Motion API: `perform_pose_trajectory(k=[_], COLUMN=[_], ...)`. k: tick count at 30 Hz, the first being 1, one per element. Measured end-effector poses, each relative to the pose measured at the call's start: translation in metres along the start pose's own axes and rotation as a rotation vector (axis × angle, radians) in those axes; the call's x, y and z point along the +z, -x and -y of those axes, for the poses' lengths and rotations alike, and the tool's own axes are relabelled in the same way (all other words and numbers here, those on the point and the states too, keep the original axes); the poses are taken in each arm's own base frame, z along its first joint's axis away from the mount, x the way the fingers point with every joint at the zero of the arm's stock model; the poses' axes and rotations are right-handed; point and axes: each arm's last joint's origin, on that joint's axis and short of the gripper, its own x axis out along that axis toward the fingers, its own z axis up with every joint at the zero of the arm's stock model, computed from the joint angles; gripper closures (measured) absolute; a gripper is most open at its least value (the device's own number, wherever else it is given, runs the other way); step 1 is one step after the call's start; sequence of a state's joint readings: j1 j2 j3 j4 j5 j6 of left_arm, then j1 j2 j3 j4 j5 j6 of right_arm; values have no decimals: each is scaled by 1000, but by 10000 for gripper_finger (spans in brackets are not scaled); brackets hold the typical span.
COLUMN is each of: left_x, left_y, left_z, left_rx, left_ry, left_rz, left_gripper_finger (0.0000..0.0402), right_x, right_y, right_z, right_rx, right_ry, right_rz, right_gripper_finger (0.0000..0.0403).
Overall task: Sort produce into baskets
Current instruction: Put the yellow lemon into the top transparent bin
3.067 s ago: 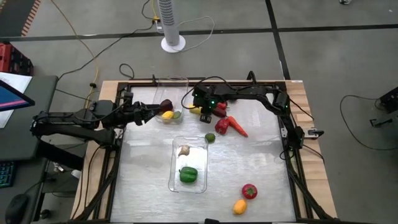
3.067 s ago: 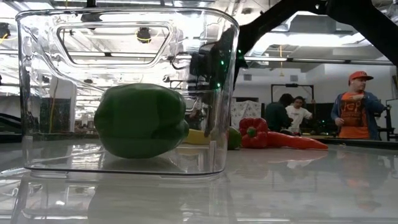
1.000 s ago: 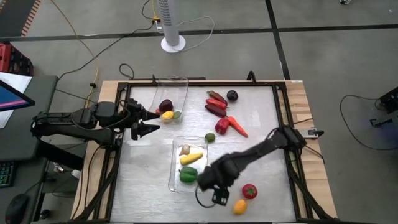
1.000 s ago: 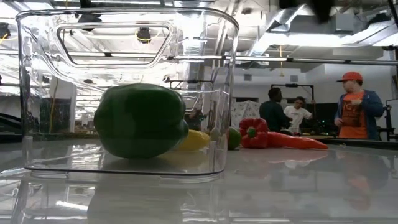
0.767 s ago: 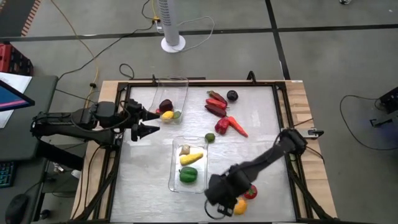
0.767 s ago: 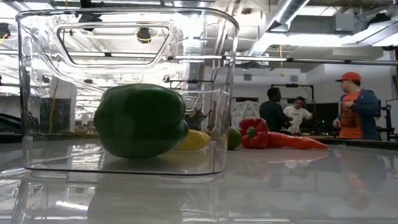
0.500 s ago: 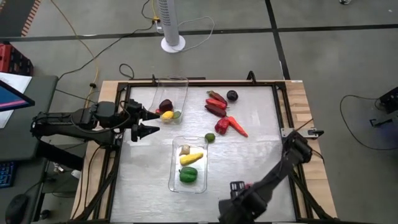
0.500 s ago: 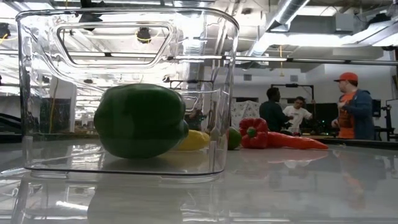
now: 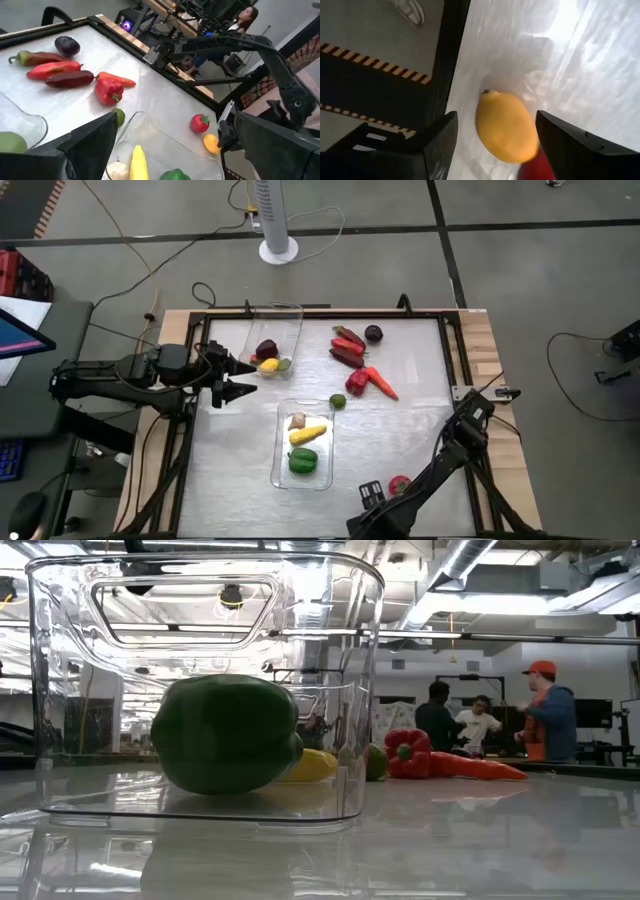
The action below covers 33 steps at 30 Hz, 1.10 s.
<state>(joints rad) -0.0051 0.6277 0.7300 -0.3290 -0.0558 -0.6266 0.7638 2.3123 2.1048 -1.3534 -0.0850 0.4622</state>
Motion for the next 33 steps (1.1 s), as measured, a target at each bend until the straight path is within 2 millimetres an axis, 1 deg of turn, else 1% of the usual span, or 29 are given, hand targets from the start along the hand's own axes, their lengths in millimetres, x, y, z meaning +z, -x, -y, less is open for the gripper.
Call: perform_pose_trajectory(k=[2,8,12,15,19,22,25,29,33], left_x=[0,0,0,0,0,0,0,-1,-1], left_y=[0,0,0,0,0,0,0,0,0], left_z=[0,0,1,1,1,1,0,0,0], left_rx=[-6,-15,-17,-16,-17,-18,-16,-16,-16], left_ry=[8,13,14,13,13,13,13,14,23], left_rz=[-4,-10,-8,-8,-9,-13,-14,-14,-14], left_gripper_finger=[15,15,15,15,15,15,15,15,15], right_x=[0,-3,-4,-6,-16,-22,-23,-19,-19], right_y=[-6,-16,-26,-37,-54,-61,-63,-65,-65], right_z=[-3,-10,-14,-12,-5,4,8,9,8], right_rx=[-8,-15,-23,-40,-76,-114,-116,-90,-87], right_ry=[6,24,63,75,64,48,70,104,107], right_rz=[-16,-54,-80,-119,-222,-298,-317,-286,-279], right_gripper_finger=[111,112,112,112,112,112,114,138,195])
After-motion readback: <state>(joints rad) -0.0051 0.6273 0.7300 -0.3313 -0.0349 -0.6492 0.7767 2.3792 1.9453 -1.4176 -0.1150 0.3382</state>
